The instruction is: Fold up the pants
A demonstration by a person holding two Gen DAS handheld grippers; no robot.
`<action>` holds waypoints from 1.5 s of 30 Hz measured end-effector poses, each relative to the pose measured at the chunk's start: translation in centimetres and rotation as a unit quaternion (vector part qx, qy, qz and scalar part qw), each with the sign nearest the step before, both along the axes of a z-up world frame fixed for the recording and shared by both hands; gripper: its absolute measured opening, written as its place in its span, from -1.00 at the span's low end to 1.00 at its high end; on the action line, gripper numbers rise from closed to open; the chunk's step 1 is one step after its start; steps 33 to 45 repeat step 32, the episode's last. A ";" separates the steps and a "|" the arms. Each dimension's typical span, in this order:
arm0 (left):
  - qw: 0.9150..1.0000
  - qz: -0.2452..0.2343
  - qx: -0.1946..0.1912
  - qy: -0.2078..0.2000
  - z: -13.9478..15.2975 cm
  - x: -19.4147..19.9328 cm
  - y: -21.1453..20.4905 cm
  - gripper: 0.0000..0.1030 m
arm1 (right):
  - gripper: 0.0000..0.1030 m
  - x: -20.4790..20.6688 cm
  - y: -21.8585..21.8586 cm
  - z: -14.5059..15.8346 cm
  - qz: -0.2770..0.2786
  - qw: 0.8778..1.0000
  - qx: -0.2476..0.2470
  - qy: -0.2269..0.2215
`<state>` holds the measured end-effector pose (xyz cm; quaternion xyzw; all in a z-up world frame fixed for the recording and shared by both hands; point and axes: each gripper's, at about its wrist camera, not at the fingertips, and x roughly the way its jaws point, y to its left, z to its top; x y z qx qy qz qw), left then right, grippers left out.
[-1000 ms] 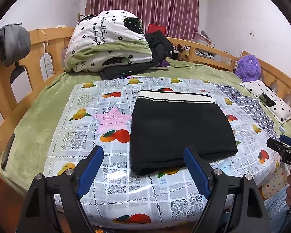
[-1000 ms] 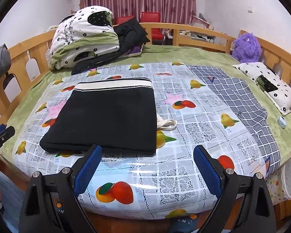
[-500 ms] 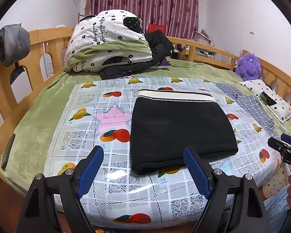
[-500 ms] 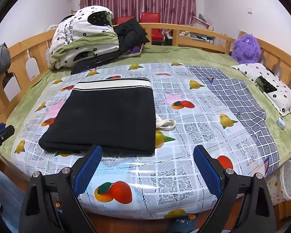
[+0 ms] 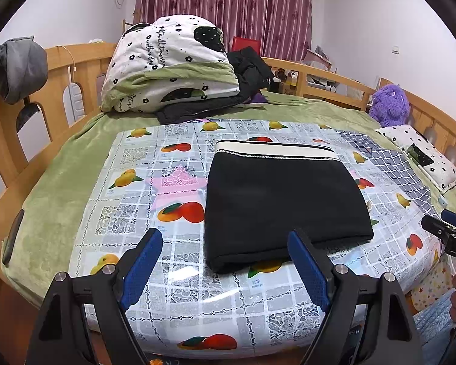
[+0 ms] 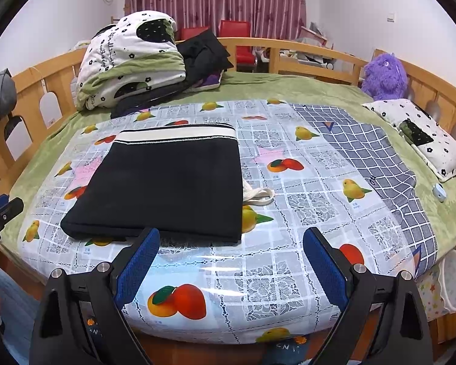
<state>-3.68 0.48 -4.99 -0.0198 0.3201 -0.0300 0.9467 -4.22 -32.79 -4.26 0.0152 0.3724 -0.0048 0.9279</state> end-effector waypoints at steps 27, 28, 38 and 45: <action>1.000 0.000 0.001 0.000 -0.1 0.0 -0.3 0.62 | 0.83 -0.1 -0.2 0.0 -0.002 1.000 -0.002 0.000; 1.000 0.000 0.000 0.000 -0.1 0.0 -0.3 0.62 | 0.83 -0.1 -0.3 0.0 -0.002 1.000 -0.003 0.000; 1.000 -0.008 -0.002 -0.004 -0.2 -0.1 -0.3 0.62 | 0.83 -0.3 -0.5 0.0 -0.003 1.000 -0.003 0.000; 1.000 -0.008 -0.002 -0.004 -0.2 -0.1 -0.3 0.62 | 0.83 -0.3 -0.5 0.0 -0.003 1.000 -0.003 0.000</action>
